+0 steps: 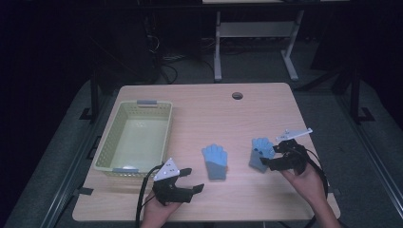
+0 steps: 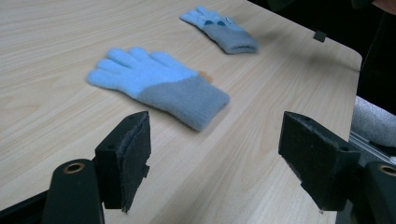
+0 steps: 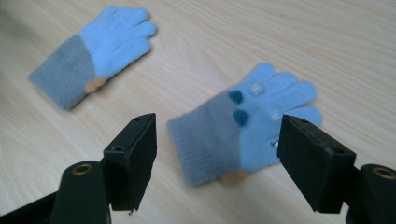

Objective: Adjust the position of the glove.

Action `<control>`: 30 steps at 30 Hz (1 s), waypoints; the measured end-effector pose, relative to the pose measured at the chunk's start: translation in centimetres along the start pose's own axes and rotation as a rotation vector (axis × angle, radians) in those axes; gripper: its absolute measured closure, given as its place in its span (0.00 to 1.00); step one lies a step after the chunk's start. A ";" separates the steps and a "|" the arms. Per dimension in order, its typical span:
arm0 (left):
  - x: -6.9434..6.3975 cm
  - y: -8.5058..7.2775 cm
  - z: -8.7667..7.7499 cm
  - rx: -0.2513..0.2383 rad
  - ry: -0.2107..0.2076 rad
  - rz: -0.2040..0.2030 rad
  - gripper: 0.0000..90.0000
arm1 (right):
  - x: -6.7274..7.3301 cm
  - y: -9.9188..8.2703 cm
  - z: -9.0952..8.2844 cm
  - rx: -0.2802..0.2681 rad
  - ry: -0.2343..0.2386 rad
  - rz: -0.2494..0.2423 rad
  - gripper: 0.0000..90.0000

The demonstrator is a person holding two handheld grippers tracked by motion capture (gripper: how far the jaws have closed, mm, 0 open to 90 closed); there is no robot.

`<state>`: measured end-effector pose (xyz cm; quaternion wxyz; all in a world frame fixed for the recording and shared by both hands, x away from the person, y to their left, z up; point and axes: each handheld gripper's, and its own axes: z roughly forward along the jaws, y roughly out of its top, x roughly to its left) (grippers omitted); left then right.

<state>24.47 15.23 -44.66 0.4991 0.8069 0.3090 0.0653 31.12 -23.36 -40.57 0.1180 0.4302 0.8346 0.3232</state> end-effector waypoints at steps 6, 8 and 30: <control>0.0 0.0 0.2 0.000 -0.002 0.003 0.28 | -0.8 1.4 1.2 0.032 -0.008 0.021 0.31; -0.1 0.1 0.3 -0.007 -0.005 0.007 0.28 | -1.0 1.9 1.5 0.043 -0.007 0.017 0.33; -0.2 0.1 0.5 -0.004 -0.041 -0.008 0.28 | -2.3 2.7 6.7 0.351 -0.055 0.015 0.65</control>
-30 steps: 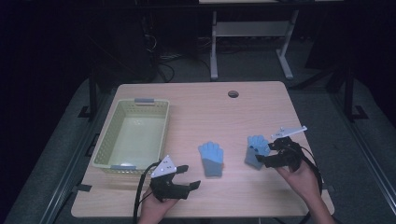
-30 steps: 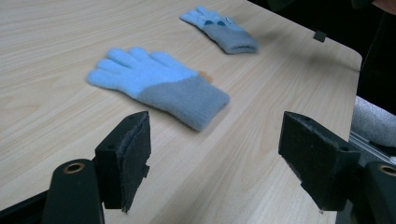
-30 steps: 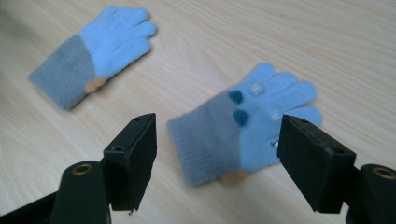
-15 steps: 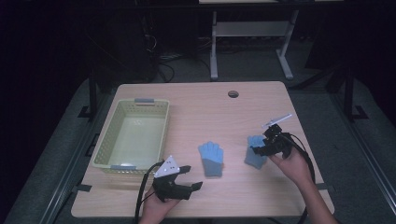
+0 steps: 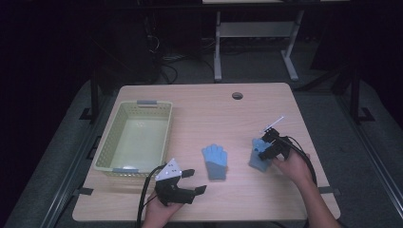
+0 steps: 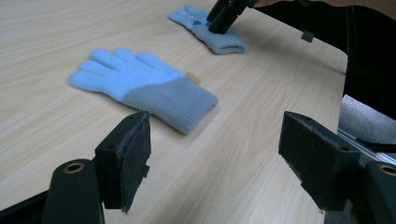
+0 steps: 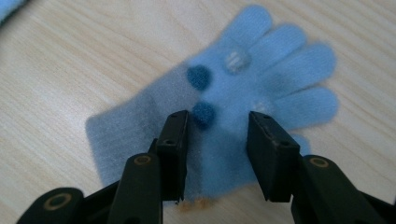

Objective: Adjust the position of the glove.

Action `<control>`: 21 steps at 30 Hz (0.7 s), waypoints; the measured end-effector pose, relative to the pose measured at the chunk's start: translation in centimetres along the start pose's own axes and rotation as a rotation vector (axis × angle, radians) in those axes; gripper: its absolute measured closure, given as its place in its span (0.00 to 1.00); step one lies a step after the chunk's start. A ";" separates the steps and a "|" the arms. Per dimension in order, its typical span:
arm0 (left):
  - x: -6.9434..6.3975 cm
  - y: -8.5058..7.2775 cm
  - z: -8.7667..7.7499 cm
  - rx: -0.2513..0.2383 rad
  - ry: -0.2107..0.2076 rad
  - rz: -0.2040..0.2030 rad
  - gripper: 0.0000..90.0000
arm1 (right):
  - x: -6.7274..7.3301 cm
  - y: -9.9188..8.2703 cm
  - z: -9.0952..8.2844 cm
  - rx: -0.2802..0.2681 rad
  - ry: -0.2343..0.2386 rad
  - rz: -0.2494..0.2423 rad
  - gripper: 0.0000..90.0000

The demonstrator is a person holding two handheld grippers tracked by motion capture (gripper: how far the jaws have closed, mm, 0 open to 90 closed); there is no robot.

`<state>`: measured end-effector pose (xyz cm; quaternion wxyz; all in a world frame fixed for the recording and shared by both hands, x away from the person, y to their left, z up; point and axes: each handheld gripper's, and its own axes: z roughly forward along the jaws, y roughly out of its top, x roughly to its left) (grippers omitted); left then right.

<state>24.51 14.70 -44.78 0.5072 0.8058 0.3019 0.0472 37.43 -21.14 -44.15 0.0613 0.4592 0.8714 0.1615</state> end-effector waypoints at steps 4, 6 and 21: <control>0.0 0.0 -0.1 -0.010 0.007 -0.005 0.28 | 0.1 0.1 0.1 -0.001 -0.008 0.000 0.69; -0.1 0.0 -0.3 -0.014 0.012 -0.006 0.28 | 0.2 0.1 0.2 -0.003 -0.014 -0.004 0.70; -0.2 0.4 -0.6 -0.029 0.030 0.043 0.28 | 0.3 0.3 0.0 0.001 0.014 -0.013 0.92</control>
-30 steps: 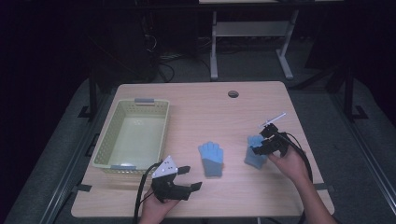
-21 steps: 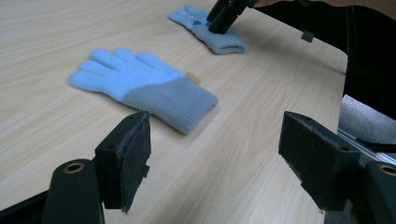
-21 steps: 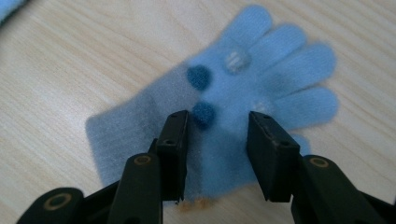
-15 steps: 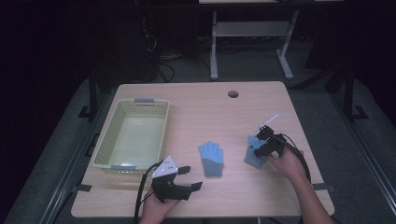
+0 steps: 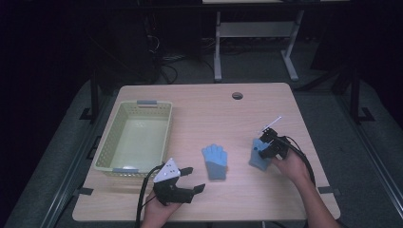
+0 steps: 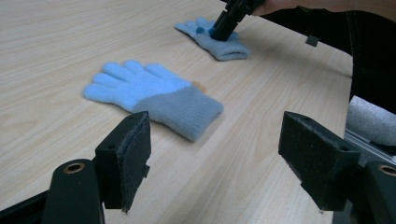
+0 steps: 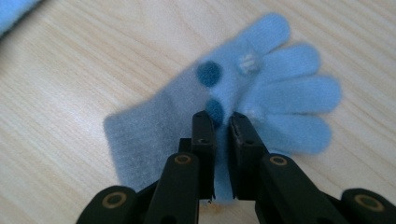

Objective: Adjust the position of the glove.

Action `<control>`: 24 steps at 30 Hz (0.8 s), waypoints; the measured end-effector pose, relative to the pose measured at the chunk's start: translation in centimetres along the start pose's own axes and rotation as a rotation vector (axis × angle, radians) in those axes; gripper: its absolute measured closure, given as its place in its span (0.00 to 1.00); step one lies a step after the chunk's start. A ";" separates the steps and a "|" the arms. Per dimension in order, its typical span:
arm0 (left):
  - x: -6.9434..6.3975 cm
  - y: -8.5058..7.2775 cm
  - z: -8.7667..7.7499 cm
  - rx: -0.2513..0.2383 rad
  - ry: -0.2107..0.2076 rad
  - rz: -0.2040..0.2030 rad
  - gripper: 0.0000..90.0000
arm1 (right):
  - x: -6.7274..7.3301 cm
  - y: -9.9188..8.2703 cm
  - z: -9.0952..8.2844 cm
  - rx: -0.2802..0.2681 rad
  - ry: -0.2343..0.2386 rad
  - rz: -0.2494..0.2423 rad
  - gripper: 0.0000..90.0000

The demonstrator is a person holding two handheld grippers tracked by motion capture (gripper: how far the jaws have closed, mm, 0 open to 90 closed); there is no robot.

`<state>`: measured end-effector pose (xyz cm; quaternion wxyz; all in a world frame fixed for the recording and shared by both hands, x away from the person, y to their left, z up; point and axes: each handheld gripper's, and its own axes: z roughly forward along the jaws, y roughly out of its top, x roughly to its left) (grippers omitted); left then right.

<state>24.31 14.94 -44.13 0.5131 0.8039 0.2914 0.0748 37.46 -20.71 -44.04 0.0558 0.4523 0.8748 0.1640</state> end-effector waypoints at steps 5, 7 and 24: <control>0.2 0.0 0.2 0.003 0.000 -0.013 0.28 | -0.3 -0.2 -0.7 -0.029 0.020 0.007 0.92; 0.3 -0.1 0.3 0.000 -0.004 -0.023 0.28 | -0.2 -0.2 -1.1 -0.026 0.012 -0.009 0.92; 0.8 0.0 -0.2 -0.008 0.005 -0.043 0.28 | 1.7 1.4 -5.4 -0.102 0.003 -0.137 0.92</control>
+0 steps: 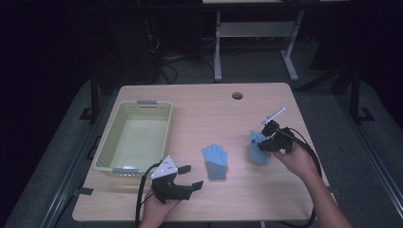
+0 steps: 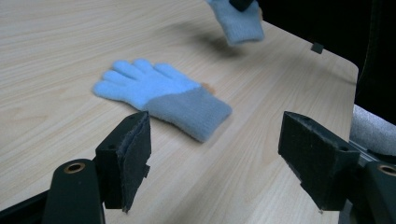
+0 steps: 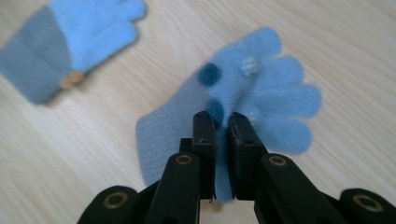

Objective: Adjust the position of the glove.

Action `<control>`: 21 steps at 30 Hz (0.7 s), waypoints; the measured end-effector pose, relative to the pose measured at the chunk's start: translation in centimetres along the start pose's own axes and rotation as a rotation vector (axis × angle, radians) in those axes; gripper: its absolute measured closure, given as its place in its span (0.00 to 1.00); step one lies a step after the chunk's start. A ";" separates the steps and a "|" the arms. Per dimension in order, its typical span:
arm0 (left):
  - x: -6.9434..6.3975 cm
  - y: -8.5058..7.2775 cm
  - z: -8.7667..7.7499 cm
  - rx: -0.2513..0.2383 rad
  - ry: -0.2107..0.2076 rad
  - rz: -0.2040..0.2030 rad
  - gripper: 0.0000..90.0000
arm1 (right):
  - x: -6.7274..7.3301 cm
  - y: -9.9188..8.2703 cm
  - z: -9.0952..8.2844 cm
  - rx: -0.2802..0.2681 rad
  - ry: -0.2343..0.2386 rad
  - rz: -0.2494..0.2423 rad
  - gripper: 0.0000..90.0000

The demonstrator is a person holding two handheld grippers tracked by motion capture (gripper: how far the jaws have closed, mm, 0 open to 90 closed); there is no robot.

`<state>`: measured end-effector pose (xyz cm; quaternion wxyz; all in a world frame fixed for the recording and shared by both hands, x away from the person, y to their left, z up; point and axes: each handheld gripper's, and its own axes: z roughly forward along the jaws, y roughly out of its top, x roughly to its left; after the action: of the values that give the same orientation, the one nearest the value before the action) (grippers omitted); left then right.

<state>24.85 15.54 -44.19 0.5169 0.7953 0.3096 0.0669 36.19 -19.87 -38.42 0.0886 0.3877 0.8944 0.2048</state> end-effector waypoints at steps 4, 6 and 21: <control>-0.1 0.2 -0.2 -0.008 0.006 0.010 0.28 | 0.6 0.8 -0.6 0.000 -0.002 -0.031 0.92; 0.0 0.2 -0.3 -0.011 0.007 0.005 0.28 | 0.9 1.1 -0.9 -0.013 0.006 -0.044 0.92; 0.0 0.0 -0.3 -0.009 0.007 0.001 0.28 | 4.2 4.0 -1.5 -0.046 0.054 -0.179 0.92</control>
<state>24.73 15.77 -44.03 0.5195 0.7928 0.3106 0.0716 35.48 -14.72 -35.35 0.0915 0.2987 0.9225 0.2269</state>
